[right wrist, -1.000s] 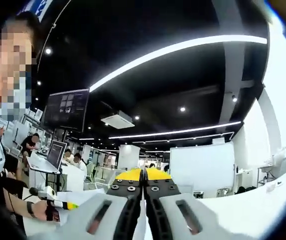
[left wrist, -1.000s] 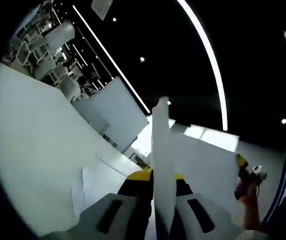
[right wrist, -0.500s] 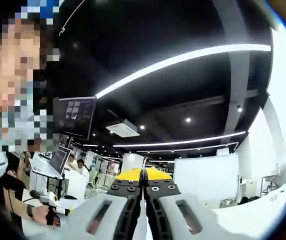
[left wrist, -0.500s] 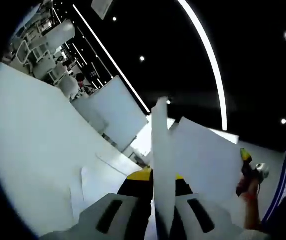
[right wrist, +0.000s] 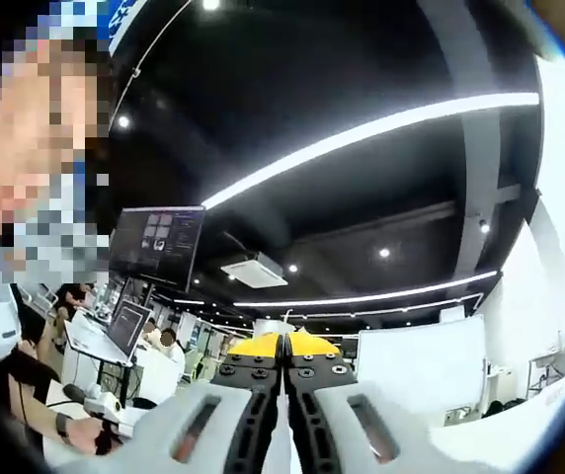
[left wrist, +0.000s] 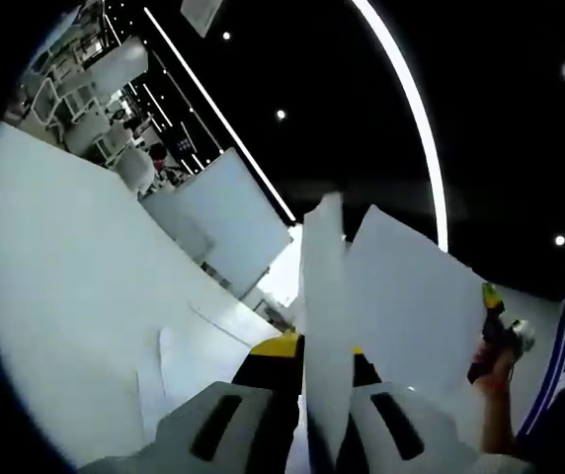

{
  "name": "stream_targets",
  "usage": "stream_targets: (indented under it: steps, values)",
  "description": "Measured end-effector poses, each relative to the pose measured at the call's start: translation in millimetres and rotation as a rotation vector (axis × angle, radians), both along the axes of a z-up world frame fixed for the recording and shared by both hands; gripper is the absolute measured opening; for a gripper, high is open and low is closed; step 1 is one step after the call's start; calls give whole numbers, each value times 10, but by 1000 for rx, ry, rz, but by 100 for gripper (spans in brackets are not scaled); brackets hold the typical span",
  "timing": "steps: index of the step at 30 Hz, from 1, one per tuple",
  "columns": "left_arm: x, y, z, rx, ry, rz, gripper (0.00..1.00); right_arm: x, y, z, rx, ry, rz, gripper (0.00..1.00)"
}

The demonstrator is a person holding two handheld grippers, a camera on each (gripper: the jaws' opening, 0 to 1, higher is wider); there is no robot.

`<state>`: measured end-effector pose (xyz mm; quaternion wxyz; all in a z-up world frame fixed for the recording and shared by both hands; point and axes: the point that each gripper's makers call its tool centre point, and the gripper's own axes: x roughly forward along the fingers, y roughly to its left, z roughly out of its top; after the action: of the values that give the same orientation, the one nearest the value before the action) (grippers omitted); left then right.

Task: Organize the stack of printing papers by aligning and flattening the scattered papers on the table

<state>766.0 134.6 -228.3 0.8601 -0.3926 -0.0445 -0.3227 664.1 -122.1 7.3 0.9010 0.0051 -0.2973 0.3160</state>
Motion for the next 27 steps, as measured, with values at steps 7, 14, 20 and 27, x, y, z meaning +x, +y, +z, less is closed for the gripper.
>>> stream_targets:
  steps: [7,14,20,27]
  values:
    - [-4,1,11,1,-1,1,6,14,39,71,58,-15,37,0]
    - [-5,-2,20,3,-3,1,6,13,76,105,140,-36,121,0]
    - [1,-6,15,10,-3,1,6,145,48,23,247,0,178,0]
    - [-5,-23,12,16,-2,-2,6,235,21,-117,327,1,280,0]
